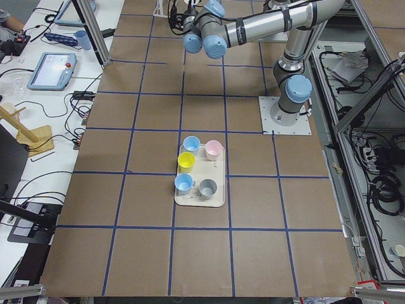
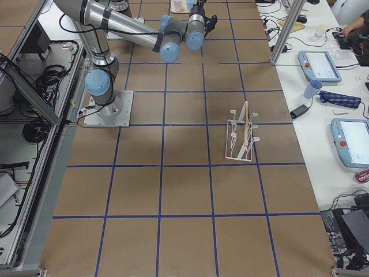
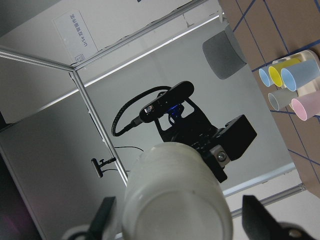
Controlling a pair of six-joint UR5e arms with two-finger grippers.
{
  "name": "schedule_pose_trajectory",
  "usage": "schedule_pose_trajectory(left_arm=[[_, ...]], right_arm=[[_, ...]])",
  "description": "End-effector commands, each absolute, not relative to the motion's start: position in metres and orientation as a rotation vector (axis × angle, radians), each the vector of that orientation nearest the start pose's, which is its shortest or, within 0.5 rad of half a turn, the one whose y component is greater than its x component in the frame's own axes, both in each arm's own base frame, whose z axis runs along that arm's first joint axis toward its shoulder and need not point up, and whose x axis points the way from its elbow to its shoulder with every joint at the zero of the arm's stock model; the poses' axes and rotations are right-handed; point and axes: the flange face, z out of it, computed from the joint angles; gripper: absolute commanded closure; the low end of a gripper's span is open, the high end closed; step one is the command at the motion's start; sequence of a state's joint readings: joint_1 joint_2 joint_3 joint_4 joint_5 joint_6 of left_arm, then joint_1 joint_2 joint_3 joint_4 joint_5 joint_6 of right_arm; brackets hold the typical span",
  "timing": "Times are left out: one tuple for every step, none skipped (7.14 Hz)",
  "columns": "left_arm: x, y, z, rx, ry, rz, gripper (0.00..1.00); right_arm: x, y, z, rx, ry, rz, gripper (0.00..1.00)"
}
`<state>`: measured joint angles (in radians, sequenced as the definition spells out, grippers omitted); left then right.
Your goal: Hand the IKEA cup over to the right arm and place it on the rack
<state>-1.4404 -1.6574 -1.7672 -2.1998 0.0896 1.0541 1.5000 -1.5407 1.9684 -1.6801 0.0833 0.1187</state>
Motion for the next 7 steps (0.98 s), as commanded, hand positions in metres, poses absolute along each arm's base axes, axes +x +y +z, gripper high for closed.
schedule_pose_trajectory(left_arm=[[-0.1698, -0.4935, 0.3925, -0.066, -1.626, 0.154, 1.00], [-0.1698, -0.4930, 0.3931, -0.068, -1.627, 0.155, 1.00], [-0.1698, -0.4932, 0.3932, -0.069, -1.627, 0.156, 1.00], [-0.1699, -0.4928, 0.3925, -0.067, -1.627, 0.153, 1.00], [-0.1700, -0.4919, 0.3933, -0.069, -1.627, 0.156, 1.00], [-0.1700, -0.4912, 0.3947, -0.076, -1.629, 0.159, 0.61], [-0.1692, -0.4913, 0.3960, -0.078, -1.634, 0.154, 0.01]], right_arm=[[0.1990, -0.4831, 0.3998, 0.400, 1.444, 0.280, 0.22], [0.1990, -0.4828, 0.4005, 0.400, 1.444, 0.280, 0.29], [0.1991, -0.4817, 0.4026, 0.397, 1.445, 0.277, 0.34], [0.1991, -0.4809, 0.4041, 0.408, 1.442, 0.289, 0.39], [0.1991, -0.4813, 0.4034, 0.410, 1.442, 0.292, 0.42], [0.1991, -0.4809, 0.4041, 0.409, 1.442, 0.291, 0.43], [0.1984, -0.4816, 0.4034, 0.411, 1.441, 0.291, 0.44]])
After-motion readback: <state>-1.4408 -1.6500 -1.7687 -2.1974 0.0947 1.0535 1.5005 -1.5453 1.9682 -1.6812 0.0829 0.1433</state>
